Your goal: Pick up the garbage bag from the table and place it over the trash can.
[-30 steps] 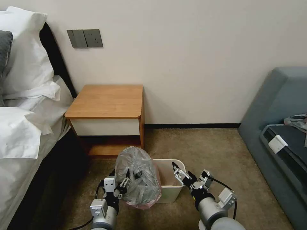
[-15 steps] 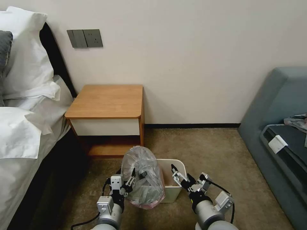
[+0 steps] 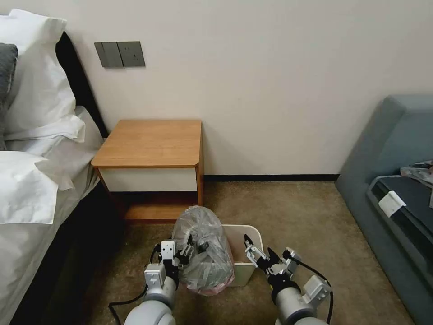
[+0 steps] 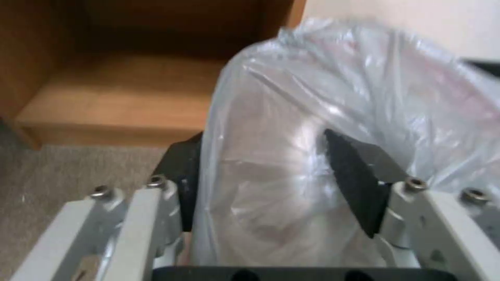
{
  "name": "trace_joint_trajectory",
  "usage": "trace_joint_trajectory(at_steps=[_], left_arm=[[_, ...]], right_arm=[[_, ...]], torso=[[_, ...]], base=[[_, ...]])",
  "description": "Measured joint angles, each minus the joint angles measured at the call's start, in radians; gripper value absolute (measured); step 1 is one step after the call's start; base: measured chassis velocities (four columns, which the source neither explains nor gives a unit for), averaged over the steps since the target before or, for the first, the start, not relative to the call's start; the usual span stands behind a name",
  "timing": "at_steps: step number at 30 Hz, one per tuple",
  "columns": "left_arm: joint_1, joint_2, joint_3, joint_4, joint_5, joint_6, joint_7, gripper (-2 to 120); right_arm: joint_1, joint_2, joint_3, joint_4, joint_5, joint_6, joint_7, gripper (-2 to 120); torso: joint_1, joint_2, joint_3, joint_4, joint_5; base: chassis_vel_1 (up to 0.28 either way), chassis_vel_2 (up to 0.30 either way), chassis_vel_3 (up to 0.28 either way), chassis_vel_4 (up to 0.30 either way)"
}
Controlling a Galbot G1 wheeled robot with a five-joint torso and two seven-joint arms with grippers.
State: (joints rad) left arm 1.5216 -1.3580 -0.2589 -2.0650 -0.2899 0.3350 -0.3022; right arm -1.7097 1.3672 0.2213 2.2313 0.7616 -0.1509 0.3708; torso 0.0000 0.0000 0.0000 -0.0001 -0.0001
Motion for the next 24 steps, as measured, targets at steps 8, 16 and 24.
trace_joint_trajectory(at_steps=[8,16,24], left_arm=[[-0.045,0.031,0.017,-0.023,-0.069,0.146,-0.046,51],[-0.078,0.062,0.026,-0.049,-0.145,0.252,-0.064,53],[-0.118,0.071,0.040,-0.063,-0.245,0.314,-0.113,51]], right_arm=[[0.001,0.015,-0.013,-0.022,-0.019,0.013,-0.001,100],[0.004,0.026,-0.017,-0.030,-0.031,0.021,-0.001,100],[0.002,0.027,-0.018,-0.034,-0.044,0.027,-0.012,100]], torso=[[0.000,0.000,0.000,0.0001,-0.0001],[0.000,0.000,0.000,0.0002,0.0000],[0.000,0.000,0.000,0.0001,0.0000]], base=[[0.000,0.000,0.000,0.000],[0.000,0.000,0.000,0.000],[0.000,0.000,0.000,0.000]])
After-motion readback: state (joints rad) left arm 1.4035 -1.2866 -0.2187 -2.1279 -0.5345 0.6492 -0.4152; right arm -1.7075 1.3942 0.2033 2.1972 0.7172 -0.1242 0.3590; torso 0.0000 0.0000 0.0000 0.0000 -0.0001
